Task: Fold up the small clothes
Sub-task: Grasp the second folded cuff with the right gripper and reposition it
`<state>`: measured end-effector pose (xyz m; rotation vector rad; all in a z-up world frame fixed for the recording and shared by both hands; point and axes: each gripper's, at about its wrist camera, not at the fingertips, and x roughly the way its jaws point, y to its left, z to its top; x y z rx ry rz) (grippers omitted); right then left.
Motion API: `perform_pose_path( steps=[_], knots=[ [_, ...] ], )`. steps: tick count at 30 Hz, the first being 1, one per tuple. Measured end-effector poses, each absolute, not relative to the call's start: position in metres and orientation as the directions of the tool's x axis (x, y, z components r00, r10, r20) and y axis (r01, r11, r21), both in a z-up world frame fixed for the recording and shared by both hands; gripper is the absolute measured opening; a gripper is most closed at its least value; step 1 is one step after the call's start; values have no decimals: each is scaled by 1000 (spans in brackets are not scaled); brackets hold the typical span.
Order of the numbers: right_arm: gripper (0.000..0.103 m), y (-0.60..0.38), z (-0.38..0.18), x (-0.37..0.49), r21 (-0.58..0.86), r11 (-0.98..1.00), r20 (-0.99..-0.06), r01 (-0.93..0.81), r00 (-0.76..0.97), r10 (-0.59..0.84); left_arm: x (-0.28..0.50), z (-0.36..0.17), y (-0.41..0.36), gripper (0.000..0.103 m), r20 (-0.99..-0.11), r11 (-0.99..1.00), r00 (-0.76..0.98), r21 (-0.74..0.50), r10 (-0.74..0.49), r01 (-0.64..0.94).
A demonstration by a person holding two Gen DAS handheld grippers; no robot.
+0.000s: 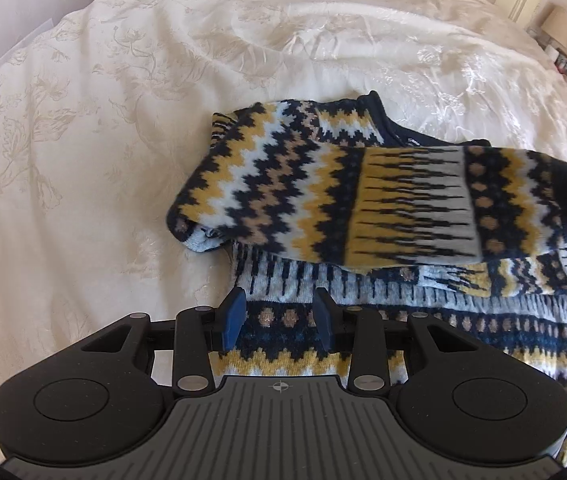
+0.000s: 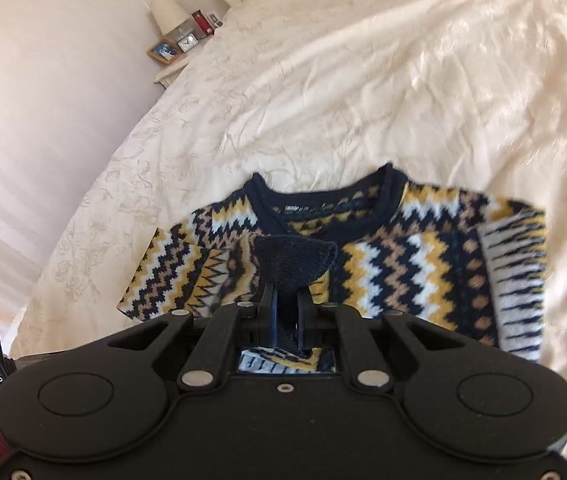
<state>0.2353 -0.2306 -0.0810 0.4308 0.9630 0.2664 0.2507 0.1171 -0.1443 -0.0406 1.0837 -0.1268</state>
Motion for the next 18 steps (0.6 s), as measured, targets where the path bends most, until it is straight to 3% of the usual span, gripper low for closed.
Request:
perform_pose_path(
  steps=[4, 7, 18],
  knots=[
    [16, -257, -108, 248, 301, 952, -833, 52, 501, 235, 256, -143, 114, 36, -875, 991, 466, -95, -130, 99],
    [16, -265, -132, 258, 262, 962, -865, 69, 458, 203, 264, -142, 110, 36, -871, 990, 474, -88, -132, 114],
    [16, -257, -130, 254, 233, 972, -866, 42, 463, 188, 308, -161, 94, 36, -871, 991, 485, -18, -82, 135]
  ],
)
